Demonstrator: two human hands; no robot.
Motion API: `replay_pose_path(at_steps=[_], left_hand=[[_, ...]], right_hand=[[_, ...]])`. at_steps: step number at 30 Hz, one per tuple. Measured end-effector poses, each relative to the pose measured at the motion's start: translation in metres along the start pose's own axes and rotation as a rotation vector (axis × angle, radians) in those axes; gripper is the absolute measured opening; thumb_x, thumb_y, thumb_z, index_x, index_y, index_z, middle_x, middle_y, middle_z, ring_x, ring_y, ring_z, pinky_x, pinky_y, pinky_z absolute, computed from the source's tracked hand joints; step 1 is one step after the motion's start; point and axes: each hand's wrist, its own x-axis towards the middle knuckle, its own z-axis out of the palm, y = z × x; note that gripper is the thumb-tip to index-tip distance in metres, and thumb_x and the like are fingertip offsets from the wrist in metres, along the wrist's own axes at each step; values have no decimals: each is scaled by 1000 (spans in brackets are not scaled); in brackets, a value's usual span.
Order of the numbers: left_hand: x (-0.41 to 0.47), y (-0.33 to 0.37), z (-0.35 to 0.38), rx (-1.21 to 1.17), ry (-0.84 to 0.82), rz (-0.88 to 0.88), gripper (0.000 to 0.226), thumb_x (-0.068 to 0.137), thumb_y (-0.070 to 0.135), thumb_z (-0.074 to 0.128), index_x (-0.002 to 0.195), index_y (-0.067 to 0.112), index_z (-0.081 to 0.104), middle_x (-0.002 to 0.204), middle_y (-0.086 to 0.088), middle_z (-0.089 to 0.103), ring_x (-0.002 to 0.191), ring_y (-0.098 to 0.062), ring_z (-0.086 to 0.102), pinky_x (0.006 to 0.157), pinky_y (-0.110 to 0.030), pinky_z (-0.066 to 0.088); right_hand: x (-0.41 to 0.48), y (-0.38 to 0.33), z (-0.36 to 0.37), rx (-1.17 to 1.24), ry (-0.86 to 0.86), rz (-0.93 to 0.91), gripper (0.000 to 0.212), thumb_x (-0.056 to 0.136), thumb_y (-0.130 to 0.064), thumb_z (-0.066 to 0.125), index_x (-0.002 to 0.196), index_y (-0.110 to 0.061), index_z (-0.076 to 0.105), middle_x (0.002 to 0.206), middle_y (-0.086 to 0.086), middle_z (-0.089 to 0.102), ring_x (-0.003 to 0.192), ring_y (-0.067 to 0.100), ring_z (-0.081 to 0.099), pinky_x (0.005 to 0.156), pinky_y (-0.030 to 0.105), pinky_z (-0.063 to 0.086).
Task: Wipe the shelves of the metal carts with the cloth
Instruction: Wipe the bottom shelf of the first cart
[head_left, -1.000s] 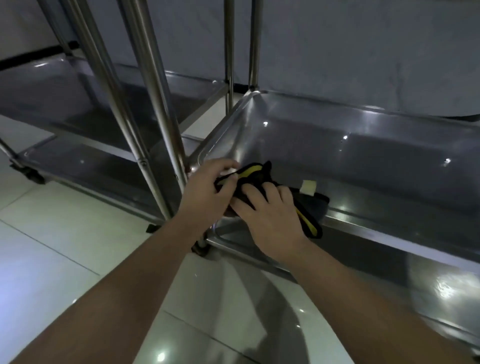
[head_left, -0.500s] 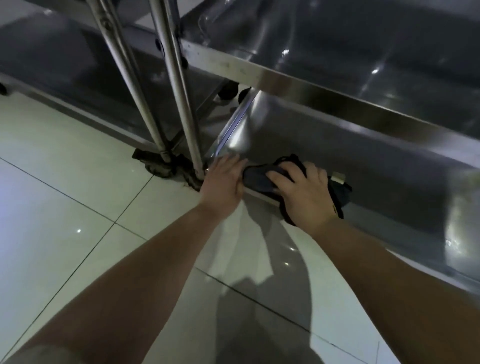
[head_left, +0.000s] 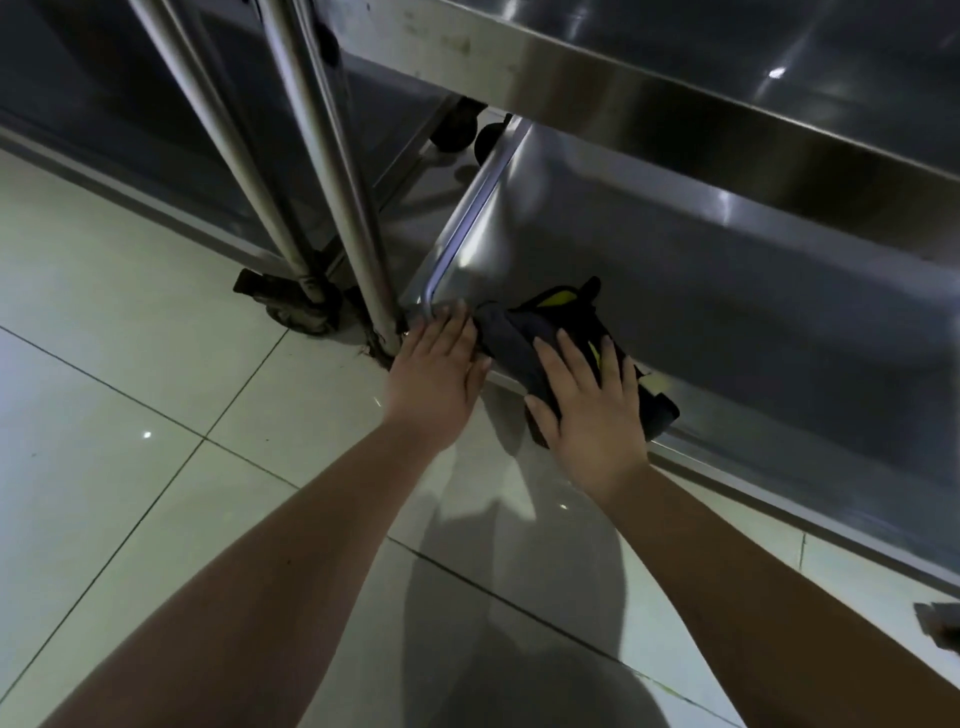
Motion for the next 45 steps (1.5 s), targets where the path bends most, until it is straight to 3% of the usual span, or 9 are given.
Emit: replay_pose_path(at_steps=[4, 7, 10, 17, 22, 29, 34, 40, 45], left_hand=[[1, 0, -2, -49, 34, -102, 75, 97, 54, 30, 152, 6, 10, 159, -12, 17, 147, -24, 15, 120, -33, 6], [-1, 0, -3, -33, 36, -175, 82, 94, 58, 24, 152, 4, 2, 160, -14, 6, 148, -24, 7, 120, -31, 0], [-3, 1, 1, 2, 19, -162, 74, 93, 46, 11, 149, 2, -10, 160, -15, -4, 149, -22, -2, 120, -30, -6], [2, -4, 3, -15, 65, -157, 67, 95, 44, 4, 152, 9, -4, 161, -13, -3, 149, -21, 1, 120, -31, -2], [3, -2, 6, 28, 31, -172, 67, 99, 48, 11, 152, 13, -10, 161, -11, -6, 148, -19, -4, 120, -32, -4], [5, 0, 8, 70, 21, -185, 74, 96, 56, 11, 153, 10, 1, 161, -14, 2, 148, -25, 5, 121, -36, 1], [4, 5, 7, 74, 14, -197, 74, 95, 56, 7, 153, 9, -3, 161, -14, -3, 148, -25, 0, 121, -36, -1], [6, 9, 8, 56, -4, -205, 75, 95, 54, 9, 153, 9, -5, 161, -12, -6, 148, -25, -3, 119, -35, -6], [8, 9, 6, 40, 11, -221, 73, 98, 50, 22, 153, 6, 2, 161, -14, 1, 148, -27, 1, 118, -34, -8]], right_hand=[[11, -5, -3, 20, 55, -11, 58, 99, -45, 15, 151, -24, 26, 158, 1, 28, 148, 36, 2, 115, 56, -8], [31, -20, -7, 114, 39, -114, 57, 98, -46, 15, 152, -28, 23, 159, -6, 23, 149, 29, -1, 118, 53, -3], [60, -35, -9, 143, -32, -202, 52, 100, -49, 20, 152, -40, 15, 160, -16, 13, 148, 31, -2, 118, 53, -3], [96, -39, -7, 134, -35, -174, 46, 102, -44, 25, 148, -46, 23, 159, -19, 15, 149, 28, 3, 119, 49, -1], [104, -12, -7, 206, -50, 16, 47, 102, -47, 26, 149, -45, 22, 159, -20, 13, 149, 23, -1, 119, 44, -4], [71, 121, -10, 172, 23, 365, 52, 101, -49, 32, 151, -40, 22, 160, -17, 14, 149, 25, 5, 119, 46, 3], [9, 199, -18, 209, 49, 669, 62, 93, -54, 27, 152, -34, 24, 161, -11, 15, 148, 31, 7, 118, 49, 3], [15, 191, -16, 237, 45, 919, 53, 101, -48, 25, 152, -40, 14, 161, -16, 4, 148, 33, -2, 116, 57, -2], [39, 139, -11, 235, -20, 833, 54, 101, -50, 21, 152, -42, 6, 161, -16, -3, 148, 32, -7, 116, 58, -4]])
